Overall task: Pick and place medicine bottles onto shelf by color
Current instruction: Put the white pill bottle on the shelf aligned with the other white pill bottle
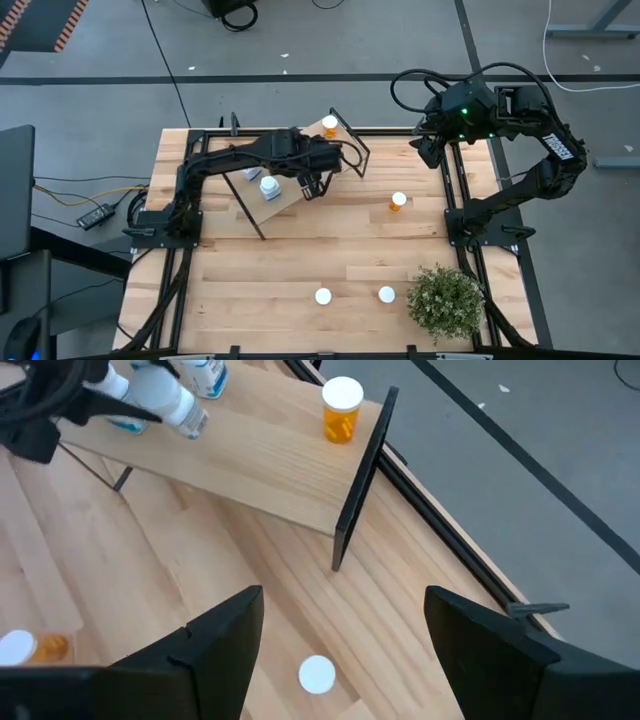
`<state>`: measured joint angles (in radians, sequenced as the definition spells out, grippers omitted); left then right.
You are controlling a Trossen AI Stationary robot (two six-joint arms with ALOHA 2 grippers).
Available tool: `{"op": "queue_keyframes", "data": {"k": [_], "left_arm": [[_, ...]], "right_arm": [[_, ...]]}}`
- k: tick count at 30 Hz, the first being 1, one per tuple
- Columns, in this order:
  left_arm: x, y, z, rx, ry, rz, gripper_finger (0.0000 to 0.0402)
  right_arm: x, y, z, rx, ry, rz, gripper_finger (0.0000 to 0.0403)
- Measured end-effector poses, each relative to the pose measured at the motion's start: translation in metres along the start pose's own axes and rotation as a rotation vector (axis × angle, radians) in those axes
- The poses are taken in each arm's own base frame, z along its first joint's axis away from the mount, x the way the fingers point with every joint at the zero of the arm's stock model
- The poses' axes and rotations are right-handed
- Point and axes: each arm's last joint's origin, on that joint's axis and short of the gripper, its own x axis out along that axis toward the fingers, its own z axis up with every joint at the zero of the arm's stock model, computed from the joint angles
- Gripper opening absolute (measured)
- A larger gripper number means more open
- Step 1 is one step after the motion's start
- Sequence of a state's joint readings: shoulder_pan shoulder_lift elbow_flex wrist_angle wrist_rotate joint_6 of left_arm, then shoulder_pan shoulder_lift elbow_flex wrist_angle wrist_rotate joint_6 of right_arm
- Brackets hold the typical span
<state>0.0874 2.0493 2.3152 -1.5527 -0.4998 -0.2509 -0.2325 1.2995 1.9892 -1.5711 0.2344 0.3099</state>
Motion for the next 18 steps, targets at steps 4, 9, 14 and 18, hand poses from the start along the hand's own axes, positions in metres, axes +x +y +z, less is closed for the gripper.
{"op": "queue_keyframes", "data": {"k": [4,9,14,18], "left_arm": [[-0.003,0.012,0.002,0.016,-0.025,-0.024,0.0202],[-0.01,0.028,0.003,0.038,-0.064,-0.069,0.02],[-0.006,0.033,0.006,0.051,-0.082,-0.127,0.0194],[0.011,0.025,-0.006,0.058,-0.079,-0.17,0.02]], "right_arm": [[0.0,0.0,0.0,0.016,0.0,0.0,0.0282],[0.0,0.0,0.0,0.038,0.0,0.0,0.0282],[0.0,0.0,0.0,0.054,0.0,0.0,0.0282],[0.0,0.0,0.0,0.06,0.0,0.0,0.0282]]}}
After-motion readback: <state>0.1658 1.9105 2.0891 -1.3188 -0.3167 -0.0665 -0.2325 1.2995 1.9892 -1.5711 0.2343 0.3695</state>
